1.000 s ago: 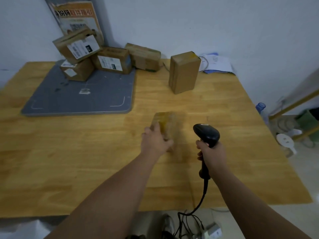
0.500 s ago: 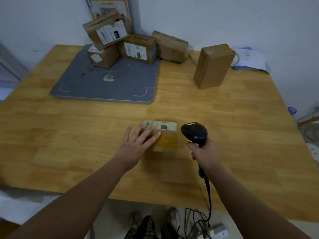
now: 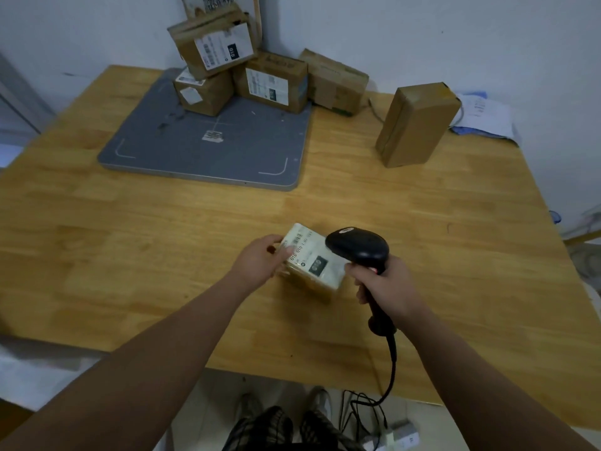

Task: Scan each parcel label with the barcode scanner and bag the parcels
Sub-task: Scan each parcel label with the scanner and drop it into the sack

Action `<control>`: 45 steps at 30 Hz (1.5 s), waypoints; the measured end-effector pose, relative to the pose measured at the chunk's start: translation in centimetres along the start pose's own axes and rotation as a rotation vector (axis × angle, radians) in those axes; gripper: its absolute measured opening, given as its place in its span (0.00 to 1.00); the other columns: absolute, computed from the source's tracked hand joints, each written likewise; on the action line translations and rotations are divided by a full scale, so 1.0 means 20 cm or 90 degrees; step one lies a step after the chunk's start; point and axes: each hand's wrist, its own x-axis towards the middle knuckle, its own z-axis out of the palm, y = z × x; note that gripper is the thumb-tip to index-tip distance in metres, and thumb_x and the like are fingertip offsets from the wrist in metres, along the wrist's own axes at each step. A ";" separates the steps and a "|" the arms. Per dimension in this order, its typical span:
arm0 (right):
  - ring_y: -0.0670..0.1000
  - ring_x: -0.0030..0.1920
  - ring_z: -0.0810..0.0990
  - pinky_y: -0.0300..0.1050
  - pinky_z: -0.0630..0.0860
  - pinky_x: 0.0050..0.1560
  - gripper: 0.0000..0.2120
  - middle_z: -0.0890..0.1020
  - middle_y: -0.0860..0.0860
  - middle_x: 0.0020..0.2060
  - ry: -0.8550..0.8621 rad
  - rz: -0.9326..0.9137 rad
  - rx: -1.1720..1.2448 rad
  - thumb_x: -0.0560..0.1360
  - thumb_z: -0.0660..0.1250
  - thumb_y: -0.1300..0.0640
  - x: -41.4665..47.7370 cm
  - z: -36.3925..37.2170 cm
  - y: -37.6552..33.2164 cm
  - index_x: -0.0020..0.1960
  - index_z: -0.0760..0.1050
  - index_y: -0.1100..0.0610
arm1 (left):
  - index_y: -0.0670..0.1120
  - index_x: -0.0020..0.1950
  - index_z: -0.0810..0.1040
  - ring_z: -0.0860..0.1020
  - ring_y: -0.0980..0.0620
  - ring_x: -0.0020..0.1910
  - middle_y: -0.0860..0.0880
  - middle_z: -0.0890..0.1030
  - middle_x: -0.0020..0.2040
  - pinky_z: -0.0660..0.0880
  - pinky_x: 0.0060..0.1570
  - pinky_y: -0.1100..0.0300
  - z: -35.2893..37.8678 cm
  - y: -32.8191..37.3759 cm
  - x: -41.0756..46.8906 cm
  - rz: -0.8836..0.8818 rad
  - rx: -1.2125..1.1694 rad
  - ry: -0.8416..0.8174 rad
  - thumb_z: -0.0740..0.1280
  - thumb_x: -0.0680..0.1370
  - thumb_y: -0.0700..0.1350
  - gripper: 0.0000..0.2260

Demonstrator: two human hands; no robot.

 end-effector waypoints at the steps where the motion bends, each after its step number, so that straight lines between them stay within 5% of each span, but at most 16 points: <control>1: 0.52 0.28 0.78 0.49 0.77 0.34 0.04 0.78 0.51 0.27 -0.012 -0.014 -0.039 0.74 0.72 0.57 0.00 -0.01 -0.04 0.44 0.78 0.58 | 0.45 0.67 0.75 0.79 0.45 0.54 0.46 0.79 0.57 0.77 0.56 0.46 0.00 0.01 0.02 0.025 0.022 0.008 0.66 0.79 0.52 0.19; 4: 0.53 0.27 0.80 0.47 0.78 0.31 0.09 0.79 0.50 0.25 -0.025 -0.050 -0.164 0.73 0.72 0.54 0.01 0.00 -0.15 0.37 0.76 0.56 | 0.43 0.65 0.76 0.77 0.44 0.57 0.43 0.79 0.59 0.75 0.59 0.46 0.00 0.06 0.07 0.014 0.027 0.069 0.63 0.81 0.50 0.17; 10: 0.57 0.31 0.83 0.52 0.81 0.36 0.11 0.83 0.57 0.33 -0.047 -0.027 -0.196 0.74 0.71 0.50 -0.03 0.08 -0.18 0.44 0.78 0.58 | 0.42 0.66 0.73 0.75 0.43 0.59 0.43 0.77 0.60 0.73 0.59 0.51 -0.04 0.01 0.03 -0.014 -0.055 0.193 0.57 0.83 0.48 0.15; 15: 0.52 0.43 0.82 0.46 0.78 0.39 0.09 0.83 0.49 0.39 0.056 0.067 -0.037 0.73 0.72 0.51 -0.05 0.20 -0.03 0.51 0.79 0.54 | 0.52 0.75 0.61 0.74 0.45 0.62 0.49 0.73 0.66 0.74 0.56 0.50 -0.03 -0.04 -0.12 -0.164 -0.099 -0.190 0.69 0.74 0.61 0.34; 18: 0.53 0.47 0.83 0.45 0.77 0.40 0.11 0.83 0.52 0.47 0.039 0.194 0.231 0.75 0.70 0.57 -0.08 0.28 -0.01 0.57 0.77 0.55 | 0.52 0.71 0.66 0.78 0.49 0.57 0.51 0.78 0.61 0.75 0.58 0.51 0.06 -0.04 -0.18 -0.183 -0.130 -0.275 0.71 0.71 0.62 0.33; 22: 0.54 0.45 0.85 0.47 0.80 0.39 0.08 0.85 0.54 0.46 0.042 0.152 0.365 0.76 0.69 0.62 -0.11 0.34 -0.04 0.55 0.78 0.57 | 0.52 0.71 0.56 0.80 0.48 0.49 0.46 0.78 0.57 0.76 0.43 0.58 0.05 -0.01 -0.16 -0.168 -0.277 -0.178 0.68 0.75 0.46 0.29; 25: 0.54 0.48 0.84 0.48 0.80 0.44 0.08 0.85 0.52 0.46 0.066 0.093 0.336 0.74 0.71 0.61 -0.11 0.37 -0.06 0.53 0.79 0.56 | 0.51 0.71 0.56 0.79 0.51 0.45 0.47 0.77 0.55 0.74 0.36 0.61 -0.06 0.00 -0.12 -0.122 -0.228 -0.137 0.69 0.75 0.43 0.30; 28: 0.51 0.39 0.81 0.43 0.80 0.38 0.06 0.82 0.54 0.40 0.094 0.043 0.264 0.74 0.72 0.59 -0.13 0.39 -0.10 0.51 0.80 0.55 | 0.48 0.75 0.55 0.76 0.54 0.49 0.49 0.74 0.60 0.73 0.40 0.63 -0.18 -0.02 -0.11 -0.080 -0.210 -0.050 0.74 0.73 0.46 0.37; 31: 0.50 0.28 0.73 0.40 0.73 0.29 0.08 0.75 0.59 0.32 0.054 0.003 0.232 0.74 0.71 0.60 -0.15 0.43 -0.16 0.43 0.78 0.66 | 0.44 0.74 0.61 0.73 0.52 0.57 0.48 0.73 0.66 0.71 0.51 0.60 -0.24 -0.05 -0.08 -0.063 -0.191 0.007 0.75 0.72 0.47 0.36; 35: 0.49 0.23 0.69 0.35 0.69 0.26 0.17 0.71 0.55 0.22 0.031 -0.032 0.159 0.74 0.71 0.59 -0.16 0.48 -0.22 0.28 0.73 0.55 | 0.42 0.73 0.64 0.74 0.51 0.57 0.49 0.75 0.64 0.71 0.50 0.60 -0.27 -0.07 -0.07 -0.066 -0.189 0.033 0.77 0.70 0.47 0.36; 45: 0.50 0.22 0.69 0.40 0.71 0.28 0.16 0.72 0.55 0.22 0.043 0.017 0.113 0.73 0.70 0.59 -0.11 0.51 -0.26 0.28 0.71 0.61 | 0.43 0.73 0.63 0.72 0.51 0.58 0.51 0.73 0.62 0.70 0.55 0.57 -0.30 -0.08 -0.05 -0.081 -0.174 0.042 0.77 0.70 0.49 0.36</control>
